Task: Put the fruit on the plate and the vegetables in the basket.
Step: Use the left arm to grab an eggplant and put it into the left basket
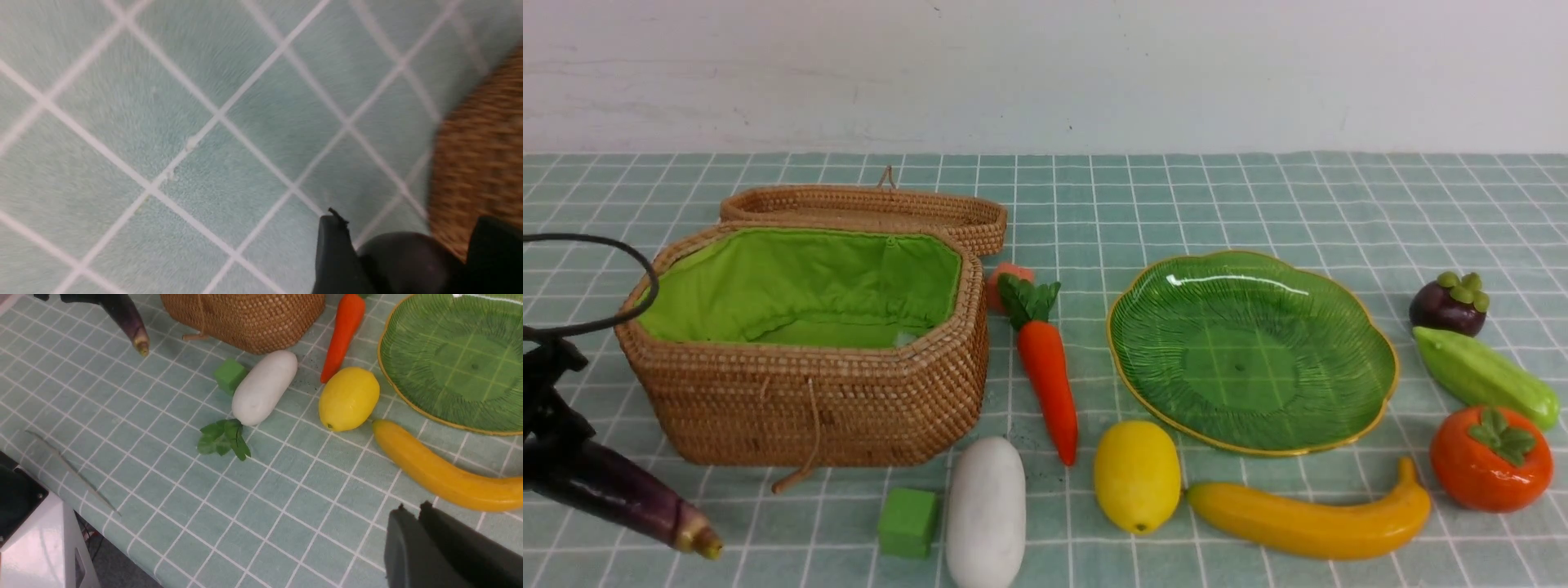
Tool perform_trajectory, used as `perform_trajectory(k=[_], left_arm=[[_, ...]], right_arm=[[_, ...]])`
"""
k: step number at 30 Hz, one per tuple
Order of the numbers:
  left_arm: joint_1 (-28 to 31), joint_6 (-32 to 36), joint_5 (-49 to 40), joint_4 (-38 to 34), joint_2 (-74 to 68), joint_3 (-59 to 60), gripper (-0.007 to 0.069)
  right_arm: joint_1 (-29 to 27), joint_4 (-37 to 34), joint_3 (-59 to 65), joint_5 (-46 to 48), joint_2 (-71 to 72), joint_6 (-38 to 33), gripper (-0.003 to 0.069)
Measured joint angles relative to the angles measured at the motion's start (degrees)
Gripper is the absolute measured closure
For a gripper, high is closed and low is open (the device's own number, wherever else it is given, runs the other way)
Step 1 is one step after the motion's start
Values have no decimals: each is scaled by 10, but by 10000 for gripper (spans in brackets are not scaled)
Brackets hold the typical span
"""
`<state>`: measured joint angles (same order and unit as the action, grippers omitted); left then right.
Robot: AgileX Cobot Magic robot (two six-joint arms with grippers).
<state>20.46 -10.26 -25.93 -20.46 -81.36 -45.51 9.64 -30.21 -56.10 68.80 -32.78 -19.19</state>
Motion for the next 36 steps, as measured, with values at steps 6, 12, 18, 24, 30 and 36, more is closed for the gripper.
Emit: perform_trajectory(k=[6, 12, 18, 24, 30, 36], left_arm=[[-9, 11, -16, 22, 162, -20, 232], [-94, 165, -39, 24, 202, -137, 232], [-258, 466, -55, 70, 127, -294, 232], [-343, 626, -66, 167, 13, -322, 232], [-372, 655, -41, 270, -87, -322, 232], [-376, 656, 1, 283, -135, -322, 232]], right_arm=[[0, -22, 0, -39, 0, 0, 608], [0, -26, 0, -61, 0, -9, 605], [0, -1, 0, -70, 0, -56, 603], [0, 27, -19, -79, 0, -62, 598], [0, 27, -34, -82, 0, -62, 592], [0, 27, -34, -82, 0, -62, 586]])
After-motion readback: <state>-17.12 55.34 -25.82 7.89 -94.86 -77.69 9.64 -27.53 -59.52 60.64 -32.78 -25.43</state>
